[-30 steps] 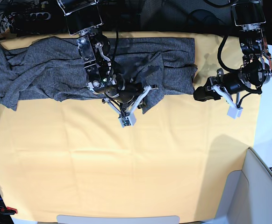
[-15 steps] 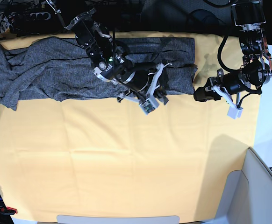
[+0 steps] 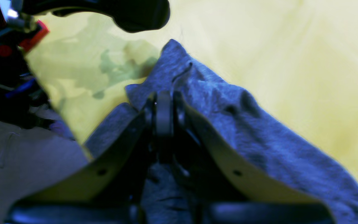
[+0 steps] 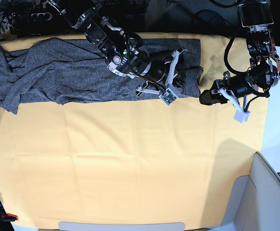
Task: Fold the T-shirt properly
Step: 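Push the grasped fabric toward the left gripper with the right gripper, then move the right gripper to the strip's end opposite the left gripper, then grasp the strip's end with the left gripper and lift it, then fold the strip's end over toward the right gripper with the left gripper, then release the left gripper and press the folded stack with the right gripper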
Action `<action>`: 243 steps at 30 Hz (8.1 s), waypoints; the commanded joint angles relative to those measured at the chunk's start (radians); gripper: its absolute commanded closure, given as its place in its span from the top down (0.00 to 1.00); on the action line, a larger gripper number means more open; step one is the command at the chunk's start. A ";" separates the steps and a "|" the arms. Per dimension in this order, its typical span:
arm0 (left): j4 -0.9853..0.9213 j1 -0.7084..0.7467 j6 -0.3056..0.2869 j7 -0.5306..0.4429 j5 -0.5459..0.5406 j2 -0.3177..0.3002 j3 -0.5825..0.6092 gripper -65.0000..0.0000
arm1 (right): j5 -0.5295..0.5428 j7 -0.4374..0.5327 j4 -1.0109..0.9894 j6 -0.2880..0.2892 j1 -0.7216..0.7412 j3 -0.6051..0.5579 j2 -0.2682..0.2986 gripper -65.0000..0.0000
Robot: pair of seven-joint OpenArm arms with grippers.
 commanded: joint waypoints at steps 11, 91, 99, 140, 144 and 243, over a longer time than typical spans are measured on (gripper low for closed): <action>0.017 -0.014 -0.004 -0.009 -0.020 -0.013 -0.010 0.21 | 0.078 0.024 0.014 0.005 0.020 -0.001 -0.011 0.00; -0.106 0.184 -0.196 0.039 0.019 0.082 -0.049 0.45 | 0.077 0.027 0.187 0.003 -0.278 1.187 0.087 0.50; -0.092 0.181 -0.196 0.034 0.020 0.104 0.011 0.45 | 0.075 0.027 0.186 0.003 -0.286 1.193 0.087 0.50; 0.005 -0.130 -0.197 0.031 0.022 0.341 0.516 0.01 | 0.073 0.024 0.072 0.003 -0.405 1.604 0.144 0.50; -0.078 -0.170 -0.197 -0.033 0.022 0.364 0.599 0.01 | 0.073 0.024 0.055 0.003 -0.405 1.604 0.139 0.50; -0.216 -0.244 -0.194 -0.386 0.020 0.219 0.912 0.00 | 0.307 -0.180 0.269 0.396 -0.338 1.316 0.119 0.00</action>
